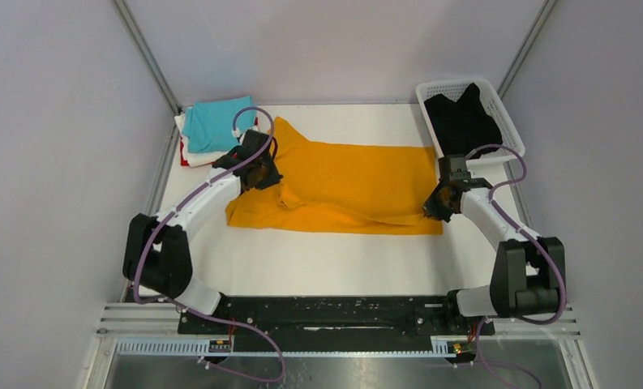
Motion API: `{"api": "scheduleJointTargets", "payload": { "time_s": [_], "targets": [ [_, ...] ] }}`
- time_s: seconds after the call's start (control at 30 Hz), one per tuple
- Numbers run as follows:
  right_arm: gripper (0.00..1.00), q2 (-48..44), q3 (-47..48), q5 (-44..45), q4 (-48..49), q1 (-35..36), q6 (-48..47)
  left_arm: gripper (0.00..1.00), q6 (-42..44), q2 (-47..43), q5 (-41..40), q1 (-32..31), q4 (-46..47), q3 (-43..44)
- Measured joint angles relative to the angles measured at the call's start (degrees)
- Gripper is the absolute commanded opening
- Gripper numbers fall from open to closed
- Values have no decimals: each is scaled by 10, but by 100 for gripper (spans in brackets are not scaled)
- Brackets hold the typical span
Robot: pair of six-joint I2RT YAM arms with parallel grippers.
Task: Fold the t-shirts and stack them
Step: Fold the flattened tshirt in 1/3 of the way
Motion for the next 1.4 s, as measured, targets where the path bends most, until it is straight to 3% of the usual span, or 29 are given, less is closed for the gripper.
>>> {"api": "scheduleJointTargets", "payload": {
  "time_s": [0.07,0.1,0.13,0.17,0.2,0.23,0.27,0.37,0.43,0.57,0.77,0.97,1.17,1.4],
  "targets": [
    [15,31,19,-1,6,-5,-1,8,9,38,0,10,0,31],
    [26,49,31,0,8,-8,-1,11,11,56,0,14,5,43],
    [45,66,44,2,9,-13,-1,15,16,79,1,19,5,62],
    [58,83,59,7,10,-18,0,28,21,106,1,24,6,84],
    [63,97,73,11,12,-23,2,50,26,134,2,29,4,109],
    [68,110,88,17,11,-26,0,88,31,162,4,35,2,136],
    [75,122,105,21,10,-29,-1,98,33,194,8,42,-4,169],
    [96,132,139,32,10,-34,-10,99,40,255,18,63,-5,235],
    [99,120,142,45,10,-34,-19,99,42,257,22,75,-14,238],
    [99,68,108,50,12,-33,-31,99,43,214,49,82,-3,198],
    [99,11,30,13,34,16,-46,99,35,104,115,61,33,49],
    [100,17,1,-28,57,57,-56,99,20,94,146,30,56,-25],
    [100,21,0,-37,73,57,-62,99,7,156,163,24,97,1],
    [100,21,-5,-24,76,57,-72,99,7,277,170,24,110,125]
  ]
}}
